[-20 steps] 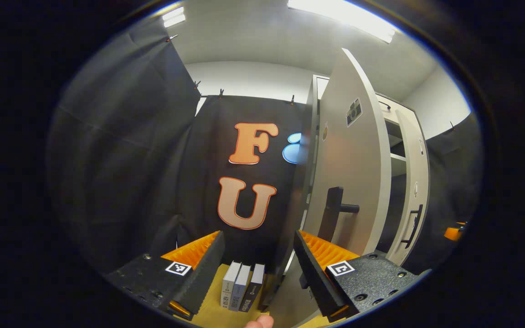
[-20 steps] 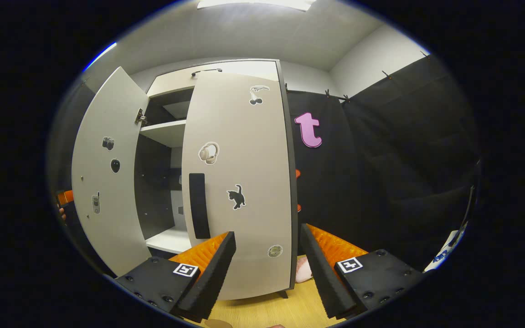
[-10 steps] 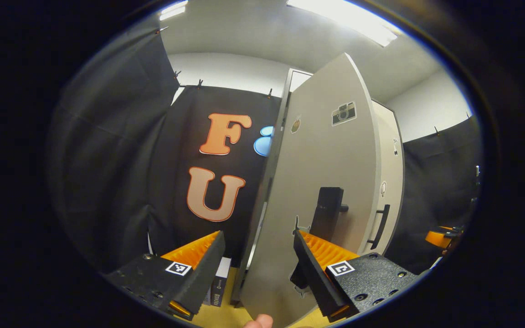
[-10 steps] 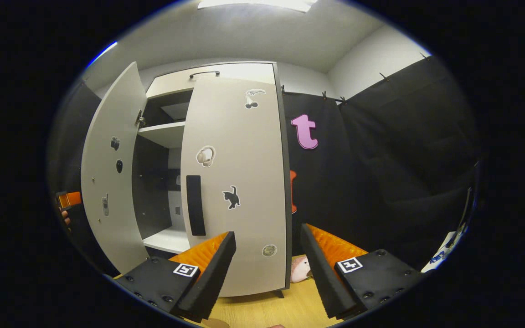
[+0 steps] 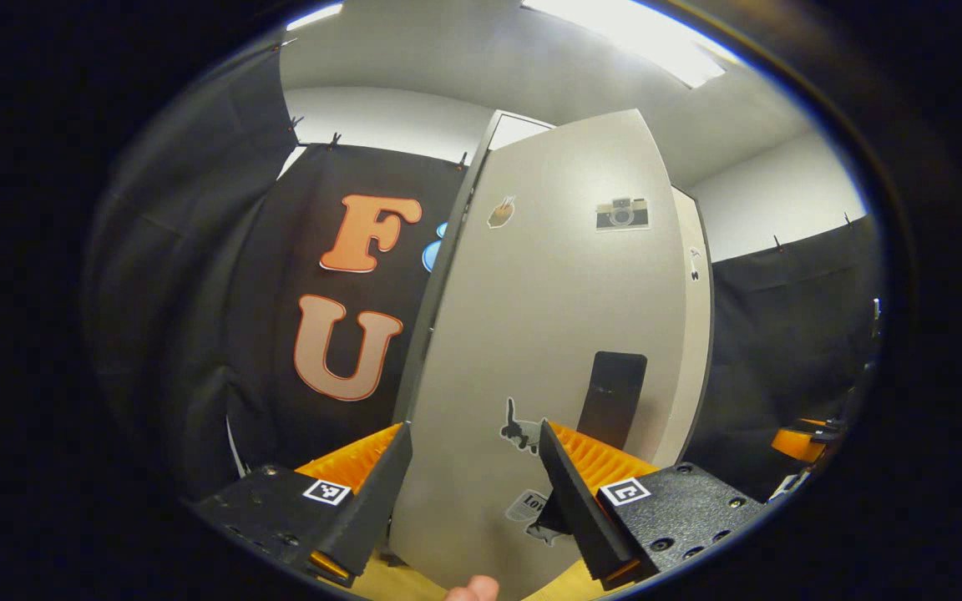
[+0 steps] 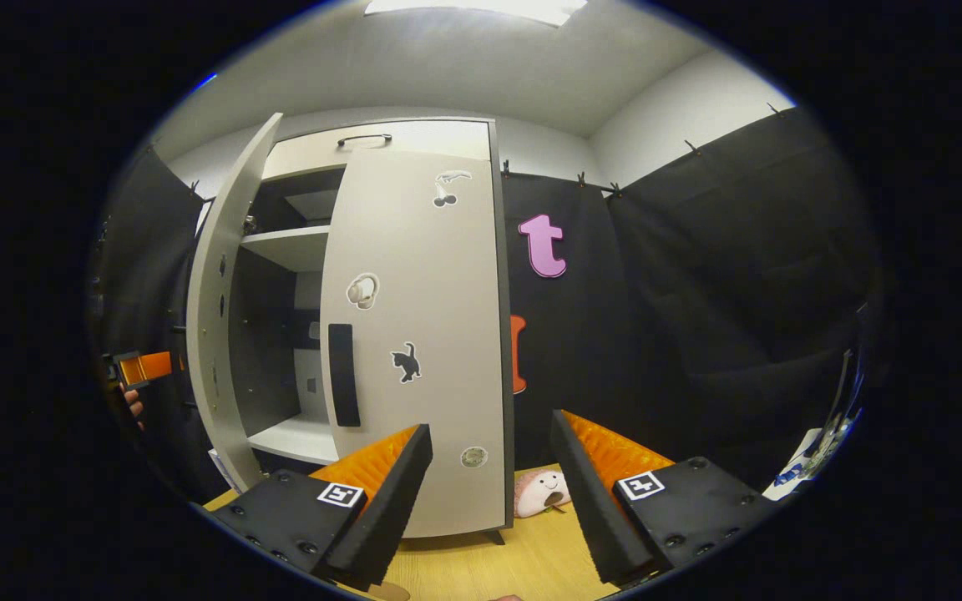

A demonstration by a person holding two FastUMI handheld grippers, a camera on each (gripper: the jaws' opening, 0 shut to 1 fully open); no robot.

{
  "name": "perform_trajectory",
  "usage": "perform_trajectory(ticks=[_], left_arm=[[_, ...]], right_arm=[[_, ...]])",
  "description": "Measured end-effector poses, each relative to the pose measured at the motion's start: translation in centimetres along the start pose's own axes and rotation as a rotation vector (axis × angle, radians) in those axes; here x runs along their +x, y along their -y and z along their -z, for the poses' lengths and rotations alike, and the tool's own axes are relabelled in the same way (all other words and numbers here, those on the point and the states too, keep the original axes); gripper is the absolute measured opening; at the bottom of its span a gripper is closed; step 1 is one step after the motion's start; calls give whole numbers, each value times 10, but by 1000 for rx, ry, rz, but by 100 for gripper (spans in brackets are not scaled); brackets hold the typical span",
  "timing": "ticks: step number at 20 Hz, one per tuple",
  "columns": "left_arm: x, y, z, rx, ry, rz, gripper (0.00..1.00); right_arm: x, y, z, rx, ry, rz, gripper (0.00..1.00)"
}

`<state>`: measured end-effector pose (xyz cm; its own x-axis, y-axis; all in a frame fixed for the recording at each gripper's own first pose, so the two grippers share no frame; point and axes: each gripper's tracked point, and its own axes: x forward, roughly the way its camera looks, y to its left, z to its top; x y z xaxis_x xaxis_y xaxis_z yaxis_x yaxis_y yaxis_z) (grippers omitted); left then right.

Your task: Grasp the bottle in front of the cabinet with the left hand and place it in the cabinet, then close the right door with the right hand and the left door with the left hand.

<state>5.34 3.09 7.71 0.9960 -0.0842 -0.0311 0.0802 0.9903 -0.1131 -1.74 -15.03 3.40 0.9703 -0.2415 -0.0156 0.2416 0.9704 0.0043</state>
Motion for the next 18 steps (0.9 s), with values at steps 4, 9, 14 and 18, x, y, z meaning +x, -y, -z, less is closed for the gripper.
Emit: perform_trajectory(ticks=[4,9,14,18], left_arm=[[9,27,8,4,-3,48,94],[20,57,17,-5,-18,122,95],[40,73,34,26,-40,131,95],[55,79,46,23,-45,128,95]], right_arm=[[-7,13,4,-4,-12,32,87],[-10,25,6,6,-16,59,87],[-14,27,7,-10,-24,61,87],[-16,23,9,-17,-29,48,87]])
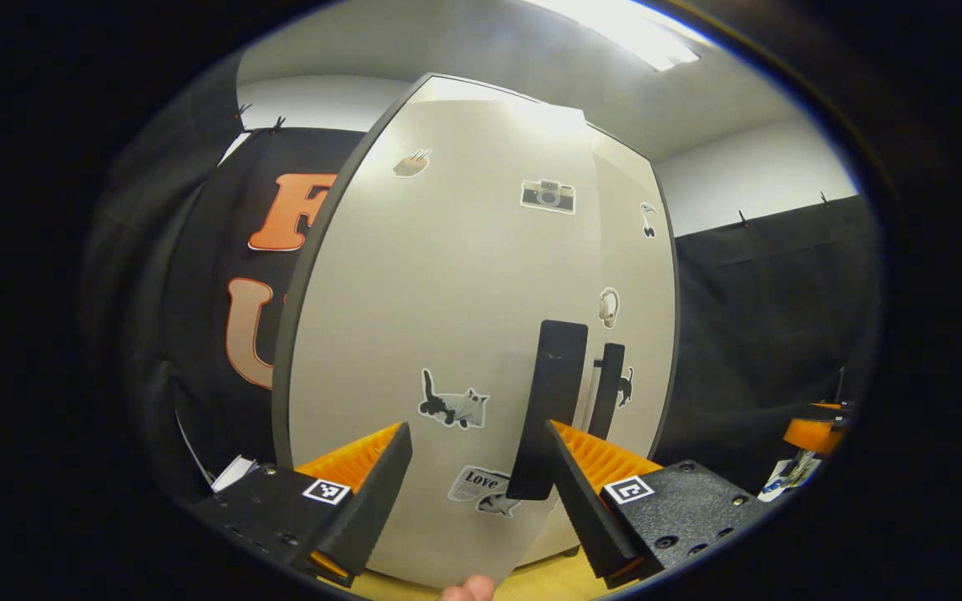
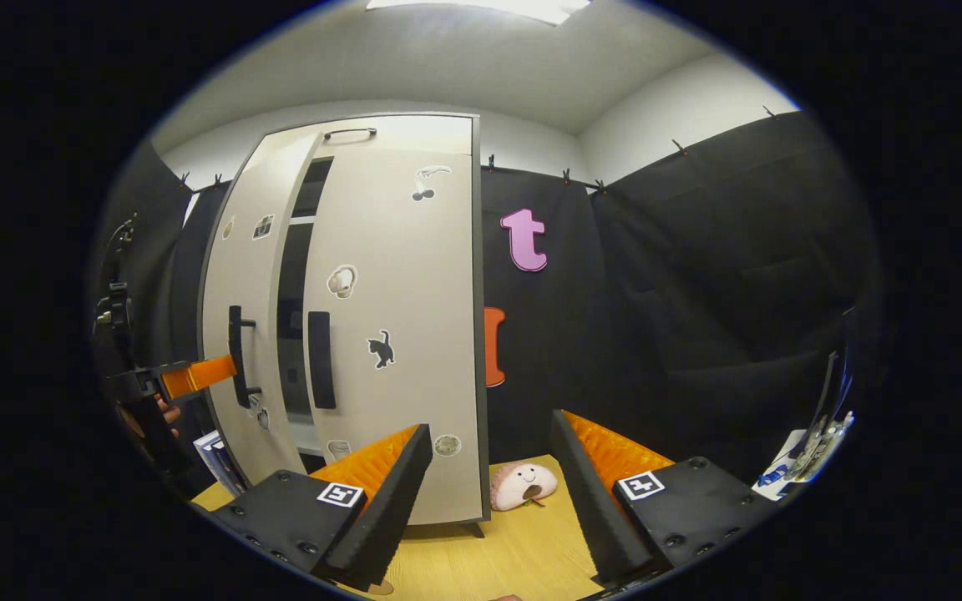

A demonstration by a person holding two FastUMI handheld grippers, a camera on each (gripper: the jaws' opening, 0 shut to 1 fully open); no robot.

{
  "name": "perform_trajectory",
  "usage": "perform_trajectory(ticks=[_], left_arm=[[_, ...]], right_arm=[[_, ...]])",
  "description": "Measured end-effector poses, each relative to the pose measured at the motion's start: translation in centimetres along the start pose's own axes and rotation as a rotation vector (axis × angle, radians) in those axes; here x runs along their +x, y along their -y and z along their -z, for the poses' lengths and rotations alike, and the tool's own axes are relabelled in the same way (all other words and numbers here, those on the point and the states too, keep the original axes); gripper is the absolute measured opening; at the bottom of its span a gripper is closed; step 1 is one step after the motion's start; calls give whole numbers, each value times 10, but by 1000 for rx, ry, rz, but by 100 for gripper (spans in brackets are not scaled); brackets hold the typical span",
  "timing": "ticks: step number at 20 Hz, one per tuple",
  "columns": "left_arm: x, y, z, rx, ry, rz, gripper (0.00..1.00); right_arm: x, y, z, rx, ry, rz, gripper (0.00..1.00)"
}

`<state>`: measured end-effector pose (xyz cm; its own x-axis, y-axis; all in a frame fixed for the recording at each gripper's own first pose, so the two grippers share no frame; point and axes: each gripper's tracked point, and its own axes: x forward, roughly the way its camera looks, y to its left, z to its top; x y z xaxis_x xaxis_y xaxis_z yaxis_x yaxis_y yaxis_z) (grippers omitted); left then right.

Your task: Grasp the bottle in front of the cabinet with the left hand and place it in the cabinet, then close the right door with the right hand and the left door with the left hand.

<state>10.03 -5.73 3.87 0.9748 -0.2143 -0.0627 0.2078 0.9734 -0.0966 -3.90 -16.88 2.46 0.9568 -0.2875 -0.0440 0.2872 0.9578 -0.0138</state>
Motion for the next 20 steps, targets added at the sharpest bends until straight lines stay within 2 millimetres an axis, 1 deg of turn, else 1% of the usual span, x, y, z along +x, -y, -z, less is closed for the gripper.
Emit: perform_trajectory(ticks=[4,5,6,15,17,20], left_arm=[[17,1,8,-2,-17,2,95],[18,2,8,3,-17,2,95],[18,3,8,8,-15,2,95],[26,7,9,15,-18,-4,96],[29,8,11,22,-24,3,96],[27,5,15,17,-40,-1,96]], right_arm=[[-1,-7,5,25,-8,-26,87],[-1,-8,6,27,-11,-31,87],[-2,-9,7,26,-15,-35,95],[-8,-15,7,4,-12,-60,95],[-8,-18,8,0,-16,-67,95],[-9,-25,10,1,-20,-79,95]])
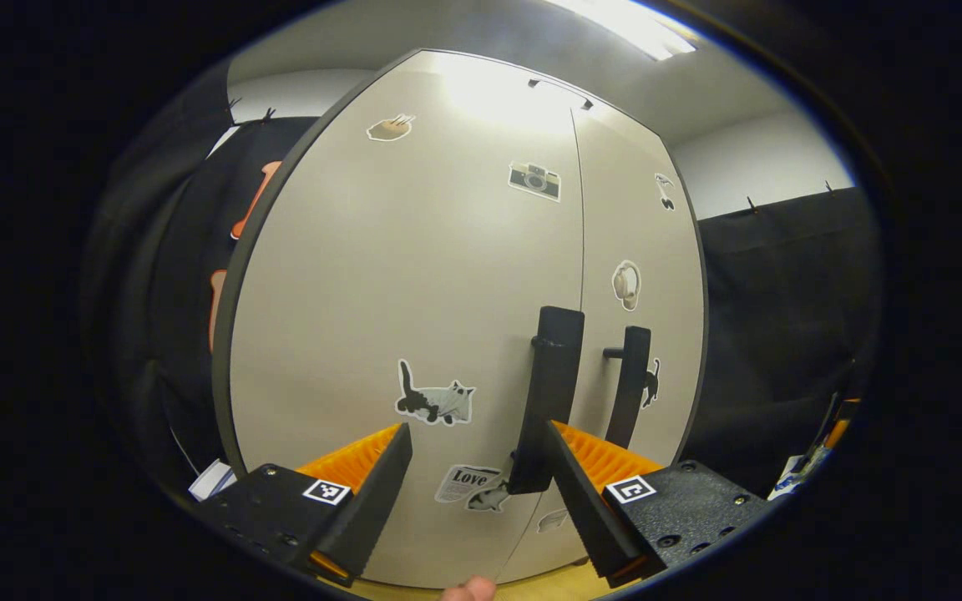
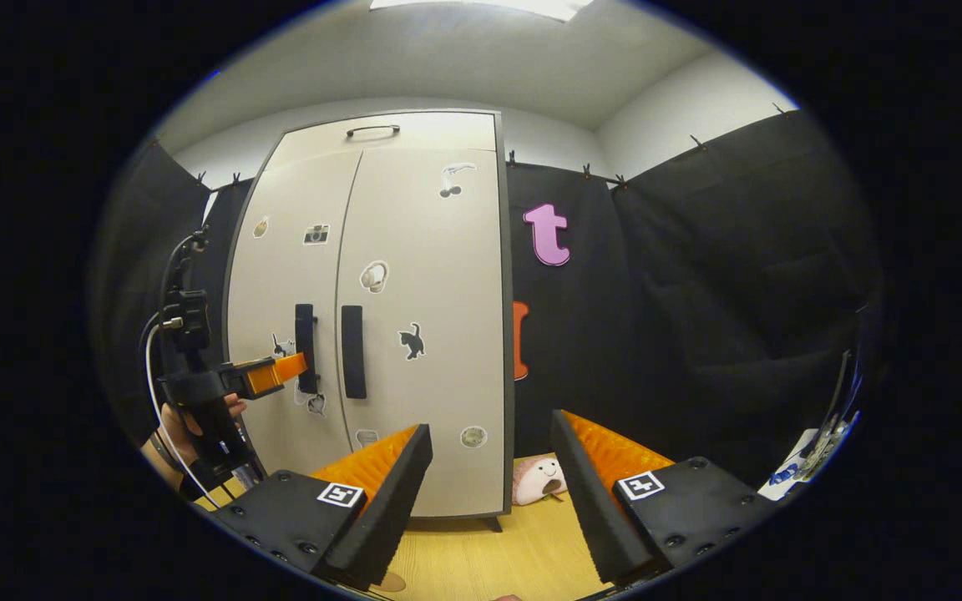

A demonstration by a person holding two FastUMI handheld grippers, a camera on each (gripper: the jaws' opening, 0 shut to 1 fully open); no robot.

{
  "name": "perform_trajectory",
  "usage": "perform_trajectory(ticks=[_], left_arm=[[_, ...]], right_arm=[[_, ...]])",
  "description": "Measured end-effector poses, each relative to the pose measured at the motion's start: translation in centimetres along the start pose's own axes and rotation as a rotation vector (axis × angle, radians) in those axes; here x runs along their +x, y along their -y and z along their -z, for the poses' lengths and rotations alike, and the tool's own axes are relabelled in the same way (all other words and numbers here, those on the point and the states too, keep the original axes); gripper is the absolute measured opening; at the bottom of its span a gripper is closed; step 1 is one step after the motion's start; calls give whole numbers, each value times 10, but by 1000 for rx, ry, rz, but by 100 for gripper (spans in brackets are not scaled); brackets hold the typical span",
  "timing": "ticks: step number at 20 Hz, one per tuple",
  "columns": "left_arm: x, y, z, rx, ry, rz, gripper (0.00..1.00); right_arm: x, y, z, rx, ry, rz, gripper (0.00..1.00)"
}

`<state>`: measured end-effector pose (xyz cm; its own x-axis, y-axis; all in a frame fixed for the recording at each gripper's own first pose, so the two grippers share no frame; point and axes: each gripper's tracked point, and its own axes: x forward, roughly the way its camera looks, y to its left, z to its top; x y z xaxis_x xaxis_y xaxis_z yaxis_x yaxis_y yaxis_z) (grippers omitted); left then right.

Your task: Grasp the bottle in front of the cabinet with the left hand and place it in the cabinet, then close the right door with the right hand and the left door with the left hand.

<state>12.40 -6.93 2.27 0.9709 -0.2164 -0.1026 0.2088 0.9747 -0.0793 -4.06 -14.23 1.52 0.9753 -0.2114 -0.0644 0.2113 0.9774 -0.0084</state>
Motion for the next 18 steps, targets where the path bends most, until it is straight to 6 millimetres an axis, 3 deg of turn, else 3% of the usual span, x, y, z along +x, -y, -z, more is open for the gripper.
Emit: perform_trajectory(ticks=[5,18], left_arm=[[-11,-10,-5,9,-3,-24,96],[-105,-48,-16,-43,45,-108,96]], right_arm=[[4,-11,1,11,3,-22,95],[22,-33,8,53,27,-76,95]])
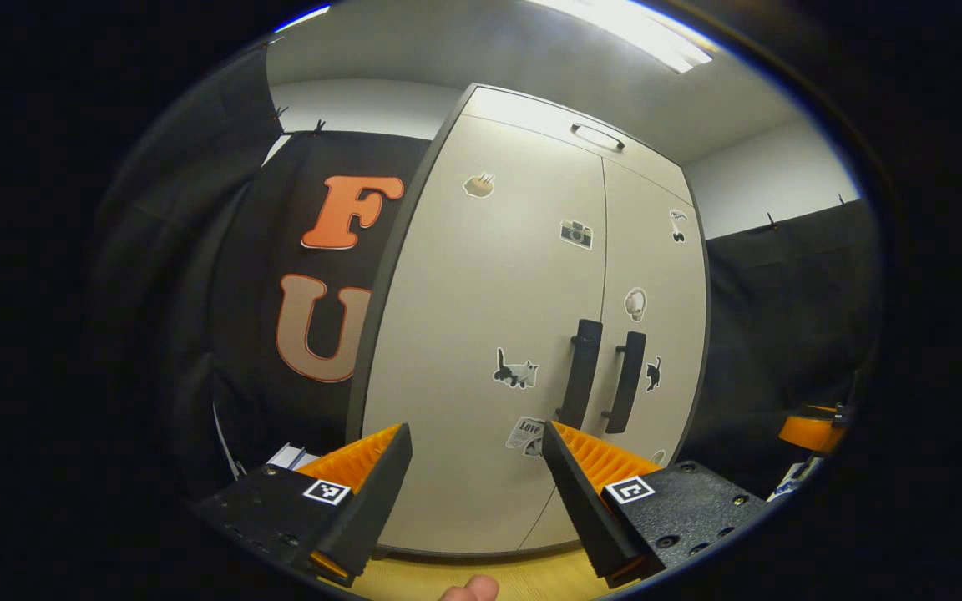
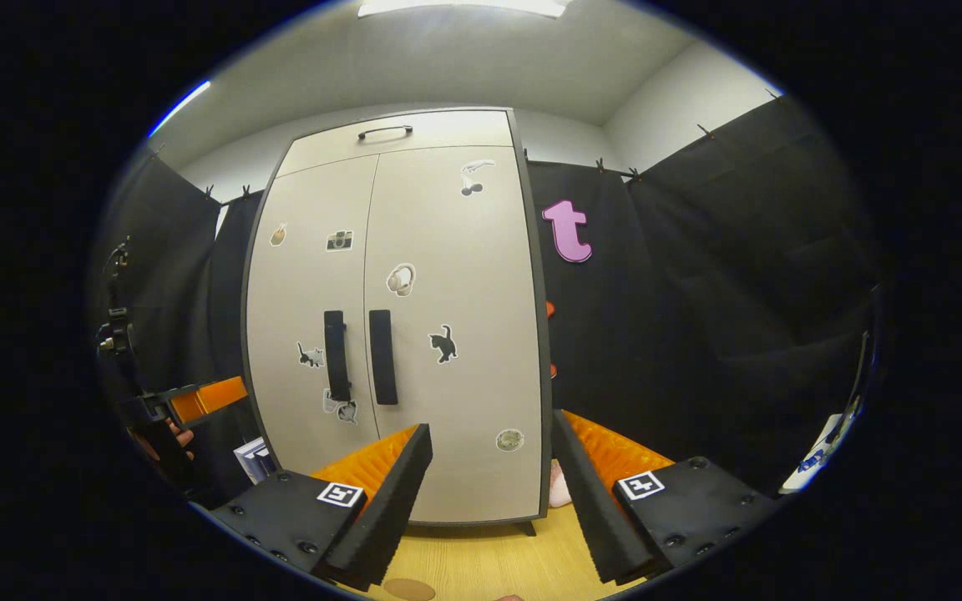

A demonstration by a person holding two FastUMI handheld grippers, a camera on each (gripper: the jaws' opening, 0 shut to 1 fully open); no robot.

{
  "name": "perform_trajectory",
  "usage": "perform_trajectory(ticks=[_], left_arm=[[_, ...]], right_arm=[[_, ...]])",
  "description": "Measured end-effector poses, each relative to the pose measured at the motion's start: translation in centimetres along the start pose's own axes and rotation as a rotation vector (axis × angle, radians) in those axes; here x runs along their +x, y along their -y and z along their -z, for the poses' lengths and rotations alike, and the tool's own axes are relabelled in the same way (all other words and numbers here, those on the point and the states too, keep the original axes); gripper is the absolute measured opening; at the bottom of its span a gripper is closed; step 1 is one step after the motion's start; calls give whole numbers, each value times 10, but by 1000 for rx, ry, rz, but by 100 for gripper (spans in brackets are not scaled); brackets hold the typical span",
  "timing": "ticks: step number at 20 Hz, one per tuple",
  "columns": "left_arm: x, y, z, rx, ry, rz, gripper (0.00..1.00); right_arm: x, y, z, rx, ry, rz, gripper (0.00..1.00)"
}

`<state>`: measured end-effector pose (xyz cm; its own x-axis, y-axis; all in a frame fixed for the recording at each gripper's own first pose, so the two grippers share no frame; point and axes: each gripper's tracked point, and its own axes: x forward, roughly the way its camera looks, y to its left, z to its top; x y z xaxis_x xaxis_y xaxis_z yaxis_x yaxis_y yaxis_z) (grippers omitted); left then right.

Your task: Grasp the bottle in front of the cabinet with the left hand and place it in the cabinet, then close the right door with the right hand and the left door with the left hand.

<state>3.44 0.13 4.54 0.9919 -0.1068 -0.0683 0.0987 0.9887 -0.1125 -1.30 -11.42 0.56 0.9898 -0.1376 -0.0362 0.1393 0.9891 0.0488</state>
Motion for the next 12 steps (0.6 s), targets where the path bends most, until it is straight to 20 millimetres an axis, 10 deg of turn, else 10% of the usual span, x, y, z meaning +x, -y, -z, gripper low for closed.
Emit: perform_trajectory(ticks=[12], left_arm=[[-35,-20,4,-9,-18,-34,96]], right_arm=[[-4,-1,7,-48,16,6,95]])
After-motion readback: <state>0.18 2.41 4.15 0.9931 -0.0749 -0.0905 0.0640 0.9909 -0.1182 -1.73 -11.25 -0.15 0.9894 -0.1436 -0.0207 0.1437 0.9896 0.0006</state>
